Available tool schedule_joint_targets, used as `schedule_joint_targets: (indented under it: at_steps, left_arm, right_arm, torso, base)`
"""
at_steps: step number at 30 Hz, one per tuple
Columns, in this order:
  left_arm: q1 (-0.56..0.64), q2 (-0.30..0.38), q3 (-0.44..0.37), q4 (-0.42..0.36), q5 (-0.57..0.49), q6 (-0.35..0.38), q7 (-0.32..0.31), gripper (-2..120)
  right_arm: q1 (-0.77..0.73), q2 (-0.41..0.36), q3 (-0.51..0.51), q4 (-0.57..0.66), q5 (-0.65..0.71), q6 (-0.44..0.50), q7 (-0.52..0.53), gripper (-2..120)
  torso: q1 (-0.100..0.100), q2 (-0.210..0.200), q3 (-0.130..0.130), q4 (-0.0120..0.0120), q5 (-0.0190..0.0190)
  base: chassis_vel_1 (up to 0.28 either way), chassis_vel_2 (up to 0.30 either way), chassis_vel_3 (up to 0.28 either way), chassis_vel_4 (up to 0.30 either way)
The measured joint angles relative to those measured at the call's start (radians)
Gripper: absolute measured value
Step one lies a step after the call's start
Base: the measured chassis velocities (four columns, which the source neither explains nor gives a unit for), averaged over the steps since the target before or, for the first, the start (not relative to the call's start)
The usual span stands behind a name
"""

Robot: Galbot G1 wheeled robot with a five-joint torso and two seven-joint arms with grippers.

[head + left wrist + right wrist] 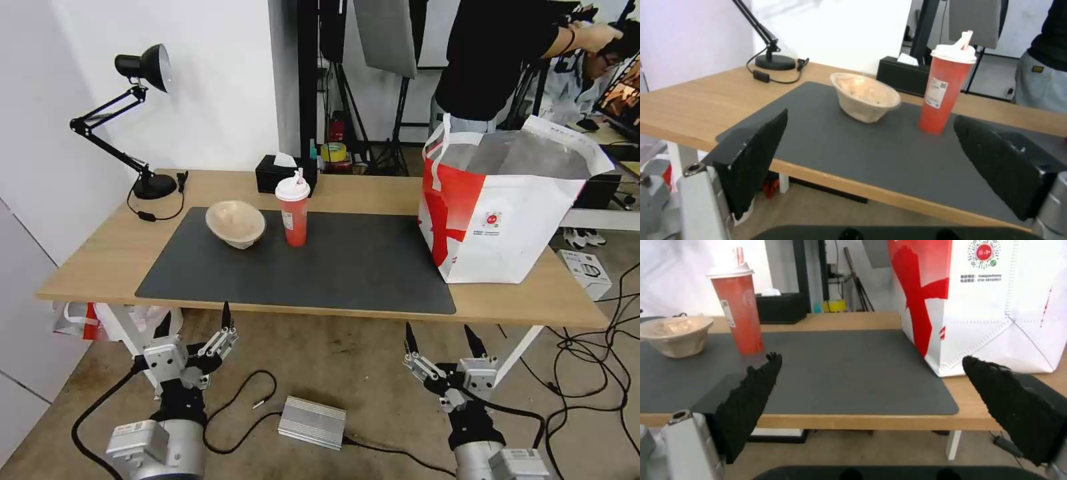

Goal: Pick up the trash from the table and place it into the takeout bag.

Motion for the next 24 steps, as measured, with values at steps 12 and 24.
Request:
schedule_joint_targets:
  at_steps: [12,24]
  left_arm:
    - [-0.001,0.002,-0.006,0.000,0.000,-0.001,-0.001,100]
    - [-0.002,-0.006,-0.011,0.000,0.001,0.000,-0.001,100]
  right_arm:
    - [0.005,0.002,0.001,-0.002,0.000,0.006,-0.001,100]
    - [0.005,-0.007,-0.011,0.008,-0.024,0.013,-0.012,100]
  torso:
    - [0.000,0.000,0.000,-0.0001,0.0000]
    - [0.000,0.000,0.000,0.0000,0.0000]
  base:
    - [0.000,0.000,0.000,0.000]
    - [0.000,0.000,0.000,0.000]
